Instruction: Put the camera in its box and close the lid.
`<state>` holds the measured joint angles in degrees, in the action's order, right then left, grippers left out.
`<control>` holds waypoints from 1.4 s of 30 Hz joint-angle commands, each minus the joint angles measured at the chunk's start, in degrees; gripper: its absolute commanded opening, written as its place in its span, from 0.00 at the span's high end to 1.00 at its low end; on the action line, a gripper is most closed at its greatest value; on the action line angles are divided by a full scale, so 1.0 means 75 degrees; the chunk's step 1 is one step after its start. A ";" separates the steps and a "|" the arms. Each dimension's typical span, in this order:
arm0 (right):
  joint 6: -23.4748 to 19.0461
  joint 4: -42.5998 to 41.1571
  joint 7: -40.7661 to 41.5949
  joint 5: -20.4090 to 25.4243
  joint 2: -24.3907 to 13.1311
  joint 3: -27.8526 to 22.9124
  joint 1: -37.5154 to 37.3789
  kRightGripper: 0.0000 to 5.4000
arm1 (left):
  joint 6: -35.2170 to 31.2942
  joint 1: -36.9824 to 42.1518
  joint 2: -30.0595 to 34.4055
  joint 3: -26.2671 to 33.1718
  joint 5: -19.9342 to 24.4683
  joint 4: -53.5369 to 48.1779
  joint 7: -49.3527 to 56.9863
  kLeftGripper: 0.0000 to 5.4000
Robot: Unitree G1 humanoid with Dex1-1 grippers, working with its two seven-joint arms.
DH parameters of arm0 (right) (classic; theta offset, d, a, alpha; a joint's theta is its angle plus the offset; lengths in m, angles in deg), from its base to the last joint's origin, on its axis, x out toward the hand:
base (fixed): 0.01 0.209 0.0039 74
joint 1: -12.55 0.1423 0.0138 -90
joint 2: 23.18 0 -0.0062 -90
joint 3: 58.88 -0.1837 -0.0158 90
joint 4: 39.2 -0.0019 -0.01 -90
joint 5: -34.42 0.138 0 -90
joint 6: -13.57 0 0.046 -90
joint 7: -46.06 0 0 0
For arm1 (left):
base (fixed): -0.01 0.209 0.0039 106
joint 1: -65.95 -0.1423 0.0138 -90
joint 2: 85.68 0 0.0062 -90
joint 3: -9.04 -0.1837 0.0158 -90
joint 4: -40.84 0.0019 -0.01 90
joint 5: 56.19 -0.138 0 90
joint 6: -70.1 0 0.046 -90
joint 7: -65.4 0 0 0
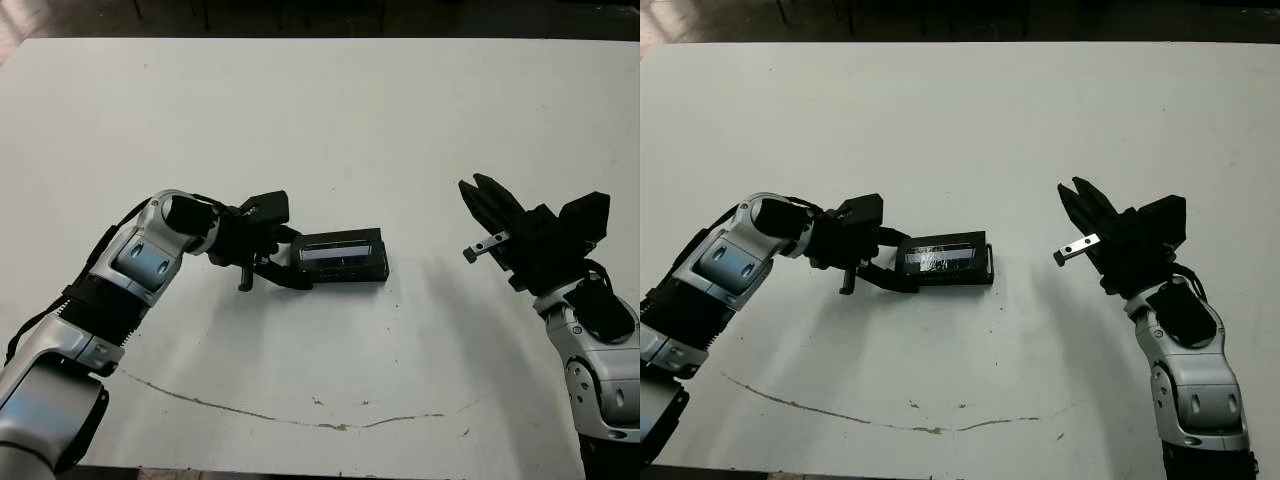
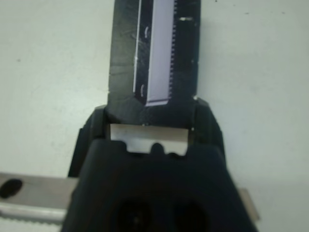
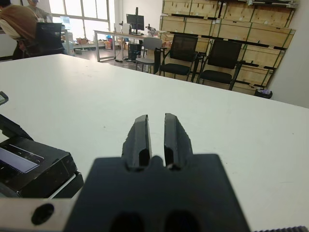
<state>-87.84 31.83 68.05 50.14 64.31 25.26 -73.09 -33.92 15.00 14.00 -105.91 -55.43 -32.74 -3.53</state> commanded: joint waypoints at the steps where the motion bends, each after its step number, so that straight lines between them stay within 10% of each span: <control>1: -0.0166 -0.0008 -0.0046 -0.0036 -0.0063 -0.0041 -0.0160 1.00 | -0.0189 -0.0146 -0.0073 -0.0213 -0.0242 0.0160 0.0069 0.74; 21: 0.0032 0.0176 0.0060 0.0099 0.0059 -0.0025 -0.0206 1.00 | -0.1997 -0.0089 -0.0482 -0.0331 0.0142 -0.0732 0.0059 0.74; 33: 0.0017 0.0163 0.0071 0.0200 0.0058 -0.0048 -0.0238 1.00 | -0.1256 0.0083 -0.0102 -0.1083 -0.0809 -0.1045 0.0076 0.74; 42: 0.0112 0.0186 0.0075 0.0154 0.0056 -0.0020 -0.0239 1.00 | -0.0489 0.0073 0.0251 -0.1466 -0.1338 -0.1001 0.0055 0.37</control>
<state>-87.03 32.72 68.55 51.42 64.71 25.26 -73.72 -37.73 18.65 14.59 -114.22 -62.69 -42.03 -2.80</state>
